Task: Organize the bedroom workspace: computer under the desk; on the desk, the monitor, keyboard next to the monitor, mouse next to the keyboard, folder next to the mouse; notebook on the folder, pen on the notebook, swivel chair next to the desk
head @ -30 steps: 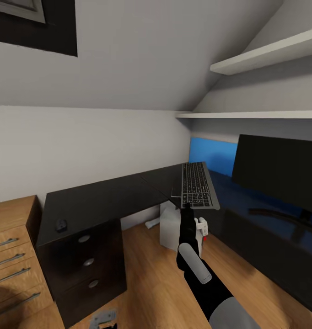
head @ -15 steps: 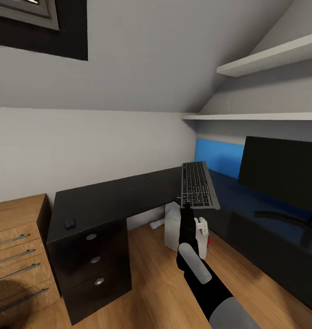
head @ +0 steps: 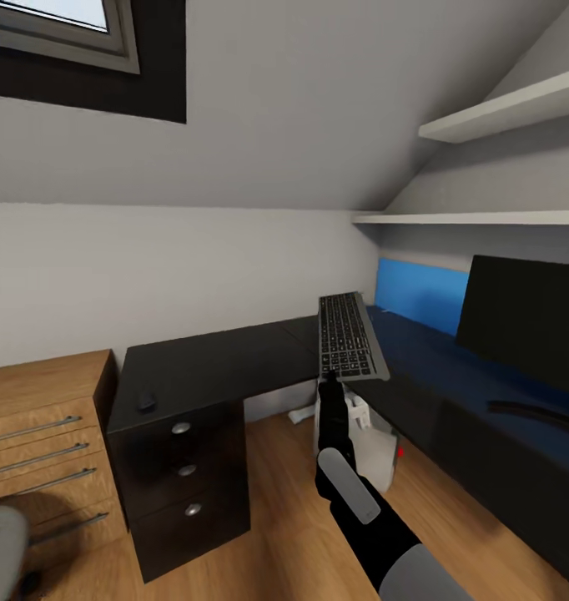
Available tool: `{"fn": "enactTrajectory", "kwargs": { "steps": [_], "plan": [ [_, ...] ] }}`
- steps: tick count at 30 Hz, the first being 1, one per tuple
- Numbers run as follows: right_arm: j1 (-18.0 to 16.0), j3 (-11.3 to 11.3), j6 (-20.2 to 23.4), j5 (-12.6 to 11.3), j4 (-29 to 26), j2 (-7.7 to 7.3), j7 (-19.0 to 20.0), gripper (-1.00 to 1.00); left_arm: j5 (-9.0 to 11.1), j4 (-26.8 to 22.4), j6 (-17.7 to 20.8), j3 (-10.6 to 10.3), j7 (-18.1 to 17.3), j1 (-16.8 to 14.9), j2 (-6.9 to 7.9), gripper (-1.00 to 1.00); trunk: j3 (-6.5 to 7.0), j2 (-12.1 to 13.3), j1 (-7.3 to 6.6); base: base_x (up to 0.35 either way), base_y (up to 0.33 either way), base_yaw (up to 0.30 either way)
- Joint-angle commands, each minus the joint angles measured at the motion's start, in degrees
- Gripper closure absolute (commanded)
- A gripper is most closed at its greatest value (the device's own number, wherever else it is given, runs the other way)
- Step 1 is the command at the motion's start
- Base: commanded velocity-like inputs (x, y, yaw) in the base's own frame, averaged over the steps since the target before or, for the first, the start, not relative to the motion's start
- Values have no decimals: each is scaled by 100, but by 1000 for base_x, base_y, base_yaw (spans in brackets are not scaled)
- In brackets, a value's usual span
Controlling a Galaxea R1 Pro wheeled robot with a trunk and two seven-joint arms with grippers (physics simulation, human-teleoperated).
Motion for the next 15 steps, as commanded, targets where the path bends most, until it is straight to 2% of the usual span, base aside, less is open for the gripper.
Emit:
{"fn": "enactTrajectory", "kwargs": {
  "steps": [1,11,12,15],
  "plan": [
    [-5,25,-33,-52,-3,-5,23,100,60,-2,-34,-51,43,-8,8,-100,0,-3,-1,0,-298,196],
    [-5,71,-24,-53,-1,-5,22,100,59,4,-27,-56,42,-6,7,-100,66,-3,-1,0,-311,196],
    [-5,337,-23,-57,4,-1,19,100,59,9,-26,-49,42,-7,7,-100,72,-3,-1,0,-312,188],
    [-5,855,-23,-53,3,-2,26,100,59,12,-25,-48,42,-4,7,-100,88,-3,-1,0,-253,178]
  ]
}}
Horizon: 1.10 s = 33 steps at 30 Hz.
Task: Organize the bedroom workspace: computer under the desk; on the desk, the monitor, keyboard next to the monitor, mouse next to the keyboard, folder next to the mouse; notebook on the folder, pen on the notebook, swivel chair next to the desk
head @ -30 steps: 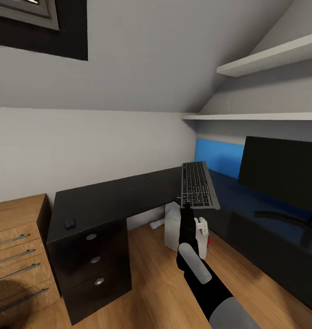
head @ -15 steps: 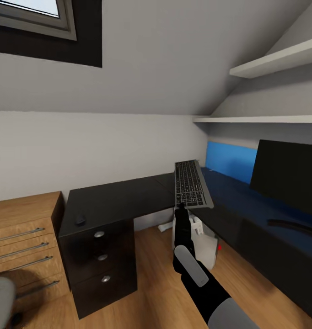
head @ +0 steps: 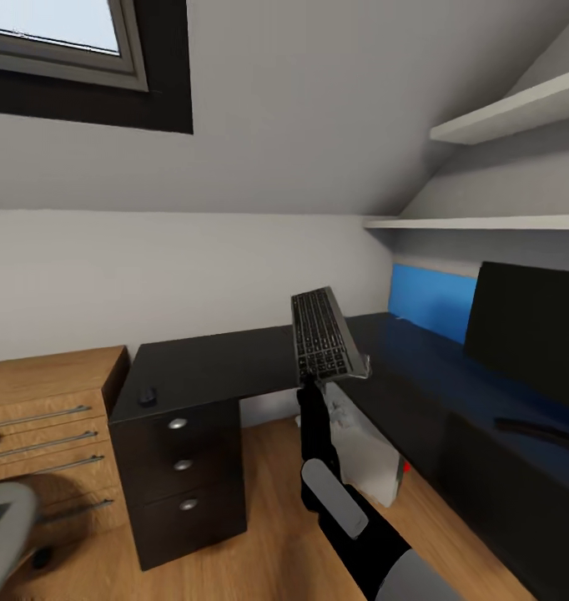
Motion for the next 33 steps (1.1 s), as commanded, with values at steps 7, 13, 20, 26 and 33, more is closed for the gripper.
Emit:
{"fn": "enactTrajectory", "kwargs": {
  "steps": [7,13,20,26,33],
  "plan": [
    [-7,240,-34,-29,6,4,3,100,69,-2,-35,-47,42,-11,8,-100,31,-2,0,0,-19,182],
    [-7,243,-34,-29,6,7,-5,100,70,-2,-42,-42,43,-12,17,-100,62,-2,0,-1,0,192],
    [-7,238,-34,-40,6,1,-3,100,70,-2,-41,-30,49,-12,23,-100,99,-2,0,-195,-13,192],
    [-7,222,-26,-81,6,-1,0,100,70,-2,-65,-16,50,-11,29,-100,123,-2,0,-200,-226,193],
    [-7,209,-24,-126,-2,-2,0,100,74,2,-361,-14,72,-12,41,-100,128,-2,0,-22,-127,189]
  ]
}}
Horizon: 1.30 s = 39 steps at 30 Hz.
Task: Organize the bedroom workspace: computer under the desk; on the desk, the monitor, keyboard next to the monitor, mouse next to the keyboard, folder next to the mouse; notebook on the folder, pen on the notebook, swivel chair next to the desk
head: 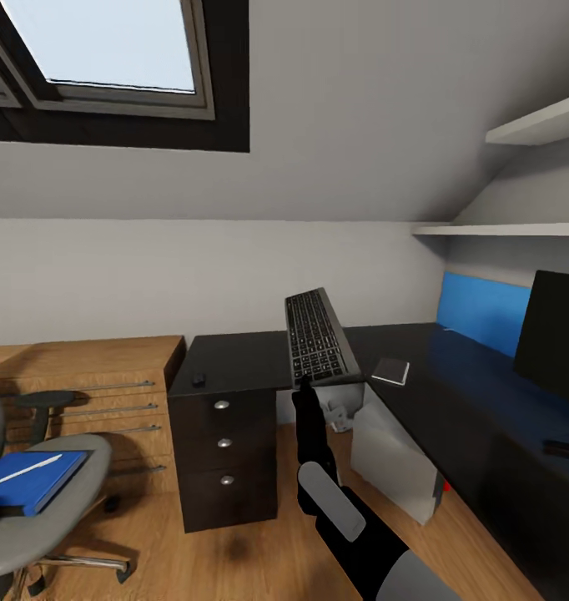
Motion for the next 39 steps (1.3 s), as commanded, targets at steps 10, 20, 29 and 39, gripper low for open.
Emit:
{"fn": "enactTrajectory", "kwargs": {
  "steps": [10,20,29,39],
  "plan": [
    [-7,20,-42,-7,-7,-39,35,100,63,2,-69,-48,38,-8,8,-100,-7,-3,-1,-1,-4,26],
    [-7,23,-89,145,5,-29,30,100,65,2,-69,-46,37,-5,10,-100,-7,-3,-1,0,0,0],
    [-7,8,-87,134,-2,-39,30,100,57,163,-94,-46,34,-8,1,-100,-7,-3,-1,0,0,0],
    [-7,16,-73,129,4,-36,26,100,57,161,-95,-45,34,-6,8,-100,-7,-3,-1,0,0,0]
  ]
}}
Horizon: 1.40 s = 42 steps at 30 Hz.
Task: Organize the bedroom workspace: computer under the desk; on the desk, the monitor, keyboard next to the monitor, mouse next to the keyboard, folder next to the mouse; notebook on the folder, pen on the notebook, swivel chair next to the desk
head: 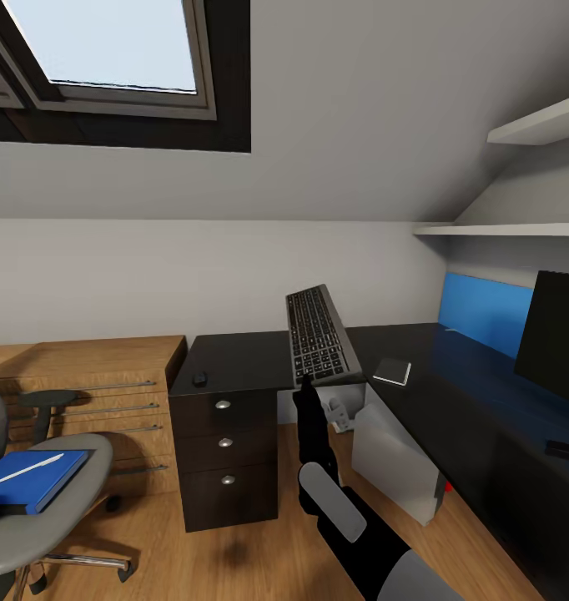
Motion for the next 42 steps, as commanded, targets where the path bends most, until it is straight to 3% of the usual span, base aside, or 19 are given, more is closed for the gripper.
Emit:
{"fn": "enactTrajectory", "kwargs": {
  "steps": [1,14,24,26,31,39,42],
  "plan": [
    [-7,17,-27,-45,1,-3,23,100,60,-3,-33,-48,39,-7,9,-100,-7,-4,0,0,0,0],
    [-7,18,-9,-45,2,-3,16,100,60,-2,-35,-41,39,-5,10,-100,-7,-4,0,0,0,0],
    [1,-13,3,-72,-4,-51,-33,100,52,-1,-35,112,30,-8,9,-100,-7,-4,0,0,0,0],
    [1,-62,255,-466,-12,-143,-37,100,51,0,-38,116,30,-7,10,-100,-7,-4,0,0,0,0],
    [1,-206,964,-1020,-15,-285,-9,100,51,1,-41,117,30,-6,10,-100,-7,-4,0,0,0,0],
    [1,-705,1551,-1187,-49,-404,8,100,51,1,-107,117,24,-7,10,-100,-7,-4,0,0,0,0],
    [1,-912,1759,-1204,-58,-408,12,100,58,4,-409,115,29,-6,10,-100,-7,-4,0,0,0,0]
  ]
}}
